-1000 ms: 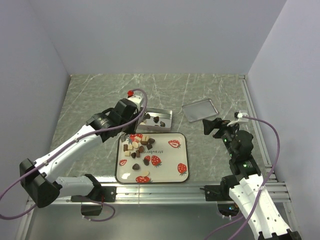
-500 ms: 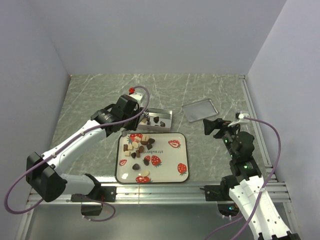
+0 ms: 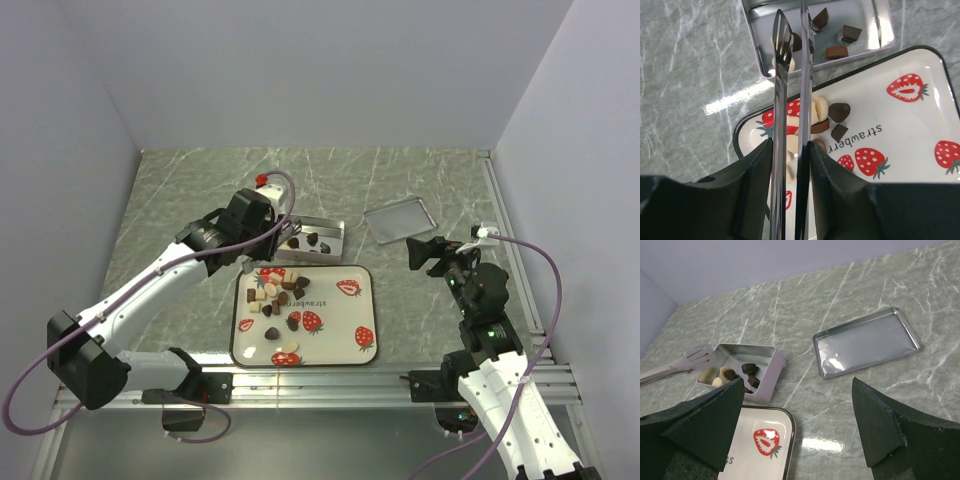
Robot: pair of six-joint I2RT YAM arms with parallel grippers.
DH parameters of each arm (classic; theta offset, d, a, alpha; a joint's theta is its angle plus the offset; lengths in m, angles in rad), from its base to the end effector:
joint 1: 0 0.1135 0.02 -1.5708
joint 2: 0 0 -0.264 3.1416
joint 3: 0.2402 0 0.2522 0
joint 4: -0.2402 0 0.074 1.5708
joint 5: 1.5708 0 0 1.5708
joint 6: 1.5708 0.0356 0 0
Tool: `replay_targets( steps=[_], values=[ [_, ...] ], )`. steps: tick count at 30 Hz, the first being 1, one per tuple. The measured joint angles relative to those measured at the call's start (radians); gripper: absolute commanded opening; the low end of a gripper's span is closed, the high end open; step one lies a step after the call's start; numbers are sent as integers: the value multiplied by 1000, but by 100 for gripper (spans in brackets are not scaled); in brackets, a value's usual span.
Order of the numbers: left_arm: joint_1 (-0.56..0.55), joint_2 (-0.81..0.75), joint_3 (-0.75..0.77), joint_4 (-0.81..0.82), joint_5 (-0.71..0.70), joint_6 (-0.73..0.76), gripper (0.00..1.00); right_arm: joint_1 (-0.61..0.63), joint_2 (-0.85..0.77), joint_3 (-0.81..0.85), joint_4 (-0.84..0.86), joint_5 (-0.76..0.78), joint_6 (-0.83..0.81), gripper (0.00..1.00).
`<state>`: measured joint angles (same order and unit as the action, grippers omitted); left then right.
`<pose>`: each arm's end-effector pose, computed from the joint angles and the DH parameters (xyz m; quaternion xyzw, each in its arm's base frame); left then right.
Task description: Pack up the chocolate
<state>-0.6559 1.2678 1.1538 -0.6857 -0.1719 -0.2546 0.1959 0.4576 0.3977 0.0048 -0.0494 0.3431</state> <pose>0.2157 -0.1583 0.3190 0.1524 0.9111 -0.0933 0.3715 0.1376 0.0291 0.2693 0.0365 0.7254 0.2002 0.6576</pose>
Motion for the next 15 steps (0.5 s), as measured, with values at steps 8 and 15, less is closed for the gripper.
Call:
replay_targets(
  steps=[8,15],
  values=[
    [-53,-73,-5,-42,25,-40,39,0,2,0,0,3,0,94],
    [-209,-109,-11,-134,-19,-140,39,0,5,0,-1,4,0,94]
  ],
)
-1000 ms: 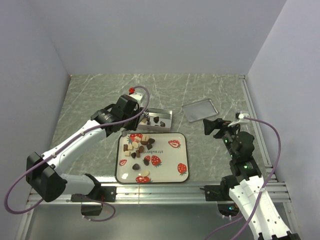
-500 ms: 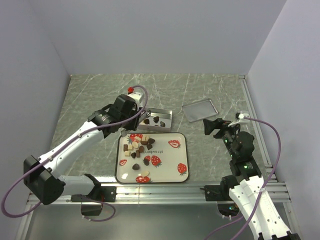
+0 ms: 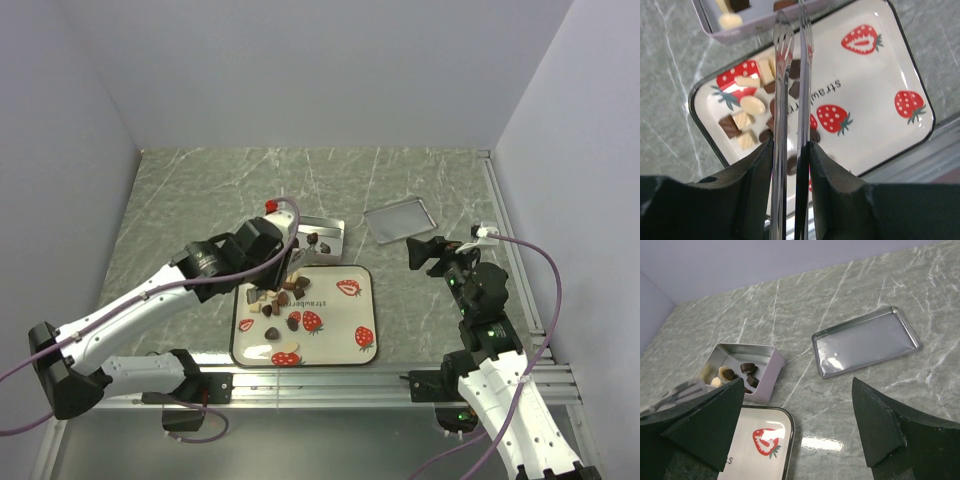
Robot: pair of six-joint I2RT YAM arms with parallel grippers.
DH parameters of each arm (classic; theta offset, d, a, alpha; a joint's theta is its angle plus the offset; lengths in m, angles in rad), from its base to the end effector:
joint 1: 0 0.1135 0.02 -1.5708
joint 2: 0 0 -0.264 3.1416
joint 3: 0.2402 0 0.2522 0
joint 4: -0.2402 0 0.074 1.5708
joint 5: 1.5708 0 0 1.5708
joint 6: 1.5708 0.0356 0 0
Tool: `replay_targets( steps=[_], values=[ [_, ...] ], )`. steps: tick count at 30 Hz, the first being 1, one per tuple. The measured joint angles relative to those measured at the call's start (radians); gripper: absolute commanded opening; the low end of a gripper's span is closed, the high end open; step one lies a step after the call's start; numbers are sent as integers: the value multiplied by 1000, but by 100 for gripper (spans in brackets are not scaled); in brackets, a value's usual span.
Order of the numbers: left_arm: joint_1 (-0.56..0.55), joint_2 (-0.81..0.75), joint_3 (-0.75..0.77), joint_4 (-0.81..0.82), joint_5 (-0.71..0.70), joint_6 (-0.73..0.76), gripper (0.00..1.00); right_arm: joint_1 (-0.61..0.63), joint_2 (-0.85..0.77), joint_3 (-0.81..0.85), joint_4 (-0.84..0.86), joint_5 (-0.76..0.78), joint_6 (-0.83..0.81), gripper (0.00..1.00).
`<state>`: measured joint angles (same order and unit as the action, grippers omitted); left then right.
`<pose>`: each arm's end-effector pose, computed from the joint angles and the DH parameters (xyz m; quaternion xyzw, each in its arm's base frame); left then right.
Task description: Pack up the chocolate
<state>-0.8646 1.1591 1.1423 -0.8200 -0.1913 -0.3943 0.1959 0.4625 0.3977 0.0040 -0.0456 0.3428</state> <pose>0.1565 -0.1731 0.3304 0.1832 0.9116 -0.1382 0.3412 0.1384 0.0291 0.2686 0.0379 0.7273 0.1983 0.6560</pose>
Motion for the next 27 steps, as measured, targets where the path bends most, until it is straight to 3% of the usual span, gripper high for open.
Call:
replay_targets(
  steps=[14,27],
  values=[
    [-166,-117,-98,-119,-110,-237,40,0,10,0,3,-1,0,94],
    [-216,-105,-128,-150,-146,-323,41,0,18,-8,3,-2,0,94]
  ],
)
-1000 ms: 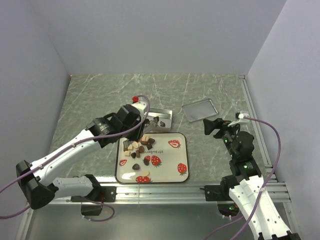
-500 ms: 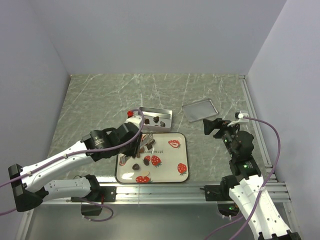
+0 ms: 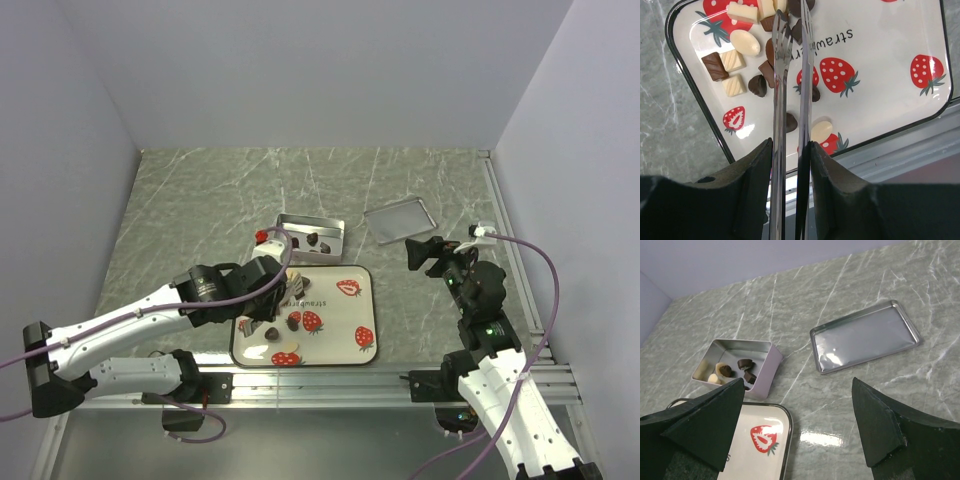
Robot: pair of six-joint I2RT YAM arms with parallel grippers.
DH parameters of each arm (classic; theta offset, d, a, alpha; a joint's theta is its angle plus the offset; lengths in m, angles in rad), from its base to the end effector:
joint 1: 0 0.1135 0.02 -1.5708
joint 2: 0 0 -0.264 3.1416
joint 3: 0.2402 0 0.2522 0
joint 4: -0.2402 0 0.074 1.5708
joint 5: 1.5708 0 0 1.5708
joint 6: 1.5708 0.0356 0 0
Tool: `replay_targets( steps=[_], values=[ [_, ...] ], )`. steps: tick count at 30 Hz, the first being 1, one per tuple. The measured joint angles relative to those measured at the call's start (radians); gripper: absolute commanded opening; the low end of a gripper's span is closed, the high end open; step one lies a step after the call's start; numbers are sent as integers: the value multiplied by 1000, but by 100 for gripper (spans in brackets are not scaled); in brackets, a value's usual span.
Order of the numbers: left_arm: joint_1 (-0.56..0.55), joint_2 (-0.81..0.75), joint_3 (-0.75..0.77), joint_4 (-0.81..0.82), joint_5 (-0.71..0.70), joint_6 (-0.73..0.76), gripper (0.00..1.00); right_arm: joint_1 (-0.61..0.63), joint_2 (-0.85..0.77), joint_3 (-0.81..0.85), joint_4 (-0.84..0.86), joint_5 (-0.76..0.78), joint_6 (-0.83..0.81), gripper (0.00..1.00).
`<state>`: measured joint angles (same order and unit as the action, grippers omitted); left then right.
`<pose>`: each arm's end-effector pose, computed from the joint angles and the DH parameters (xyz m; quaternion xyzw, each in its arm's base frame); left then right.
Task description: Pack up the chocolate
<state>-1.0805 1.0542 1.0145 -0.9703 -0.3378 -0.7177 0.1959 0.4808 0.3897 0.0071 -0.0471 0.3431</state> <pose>0.1017 -0.1656 0.3022 0.1251 0.9401 -0.1130 0.2962 0.1414 0.0298 0.2639 0.0382 0.7351 0.1969 0.6476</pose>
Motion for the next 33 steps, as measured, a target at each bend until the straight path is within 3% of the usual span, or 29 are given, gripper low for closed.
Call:
replay_targets(
  steps=[28,33],
  values=[
    [-13,79,-13,15,33,4,42,0,9,-3,0,-5,0,94],
    [-14,95,-13,23,42,16,37,0,12,-3,0,-6,0,94]
  ],
)
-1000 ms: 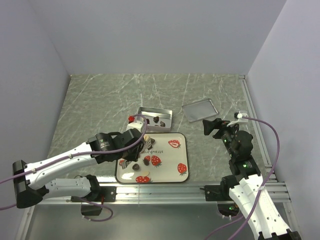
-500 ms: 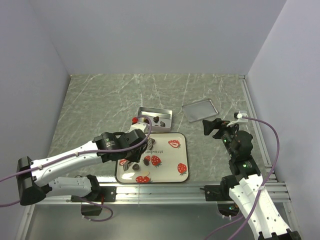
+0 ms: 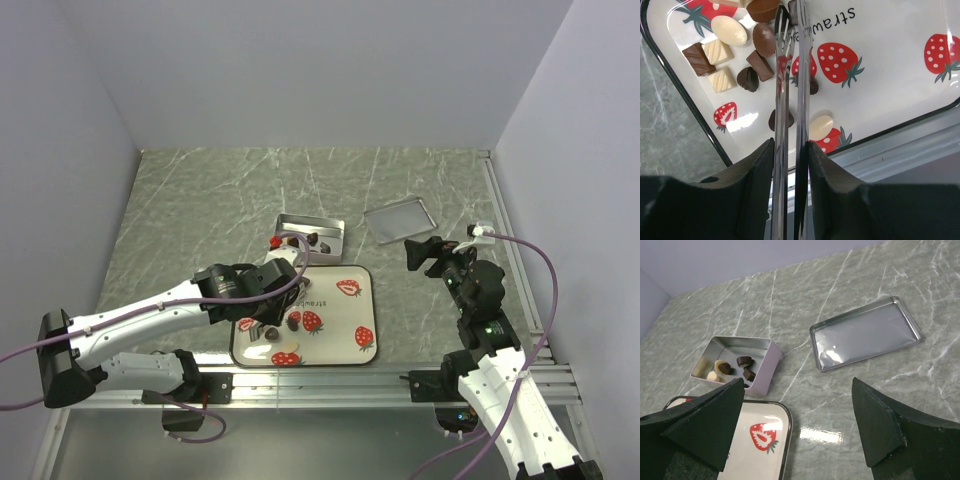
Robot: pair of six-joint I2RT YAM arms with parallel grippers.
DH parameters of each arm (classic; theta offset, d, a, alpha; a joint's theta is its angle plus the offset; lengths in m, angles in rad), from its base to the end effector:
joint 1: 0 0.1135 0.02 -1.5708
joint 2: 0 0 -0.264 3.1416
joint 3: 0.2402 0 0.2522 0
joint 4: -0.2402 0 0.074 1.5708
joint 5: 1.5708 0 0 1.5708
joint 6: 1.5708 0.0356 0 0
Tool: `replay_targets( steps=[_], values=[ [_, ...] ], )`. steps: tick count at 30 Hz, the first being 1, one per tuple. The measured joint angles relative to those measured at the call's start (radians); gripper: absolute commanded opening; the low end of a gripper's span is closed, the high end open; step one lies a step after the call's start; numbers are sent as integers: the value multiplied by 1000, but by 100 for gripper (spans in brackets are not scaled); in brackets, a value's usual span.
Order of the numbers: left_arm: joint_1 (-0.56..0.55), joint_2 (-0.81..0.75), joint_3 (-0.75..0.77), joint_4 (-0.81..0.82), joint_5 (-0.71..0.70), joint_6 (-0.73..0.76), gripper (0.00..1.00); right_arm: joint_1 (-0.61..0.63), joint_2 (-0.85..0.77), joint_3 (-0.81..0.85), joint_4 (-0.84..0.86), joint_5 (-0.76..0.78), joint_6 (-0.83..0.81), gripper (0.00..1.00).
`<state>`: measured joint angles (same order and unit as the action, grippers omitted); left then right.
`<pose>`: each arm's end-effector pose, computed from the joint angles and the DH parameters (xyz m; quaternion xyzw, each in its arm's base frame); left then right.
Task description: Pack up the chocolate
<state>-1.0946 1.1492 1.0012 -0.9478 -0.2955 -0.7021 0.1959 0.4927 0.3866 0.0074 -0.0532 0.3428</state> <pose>0.1066 -0.1841 0.2815 0.1535 0.9496 -0.0929 0.2569 0.1432 0.0303 0.2613 0.0366 0.7402 0.1976 0.6417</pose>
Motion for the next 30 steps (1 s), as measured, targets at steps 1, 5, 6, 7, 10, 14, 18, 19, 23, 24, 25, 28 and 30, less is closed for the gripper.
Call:
replay_targets(
  steps=[1,5,6,7,10,14,18,19,23,24,25,28,30],
  values=[
    [0,1,0,0,1,3,34,0,0,0,0,0,0,94],
    [0,2,0,0,1,10,31,0,0,0,0,0,0,94],
    [0,2,0,1,0,11,31,0,0,0,0,0,0,94],
    [0,2,0,1,1,12,31,0,0,0,0,0,0,94],
    [0,2,0,6,1,21,30,0,0,0,0,0,0,94],
    [0,14,3,16,0,39,30,0,0,0,0,0,0,94],
    [0,35,19,29,1,61,30,0,0,0,0,0,0,94],
    [0,39,22,33,1,65,30,0,0,0,0,0,0,94],
    [0,44,41,46,1,87,30,0,0,0,0,0,0,94],
    [0,47,50,48,1,94,30,0,0,0,1,0,0,94],
    [0,49,59,54,1,101,30,0,1,0,1,-1,0,94],
    [4,61,91,63,2,126,30,0,5,0,3,-6,0,94],
    [13,71,114,72,2,146,30,0,7,0,6,-11,0,94]
  ],
)
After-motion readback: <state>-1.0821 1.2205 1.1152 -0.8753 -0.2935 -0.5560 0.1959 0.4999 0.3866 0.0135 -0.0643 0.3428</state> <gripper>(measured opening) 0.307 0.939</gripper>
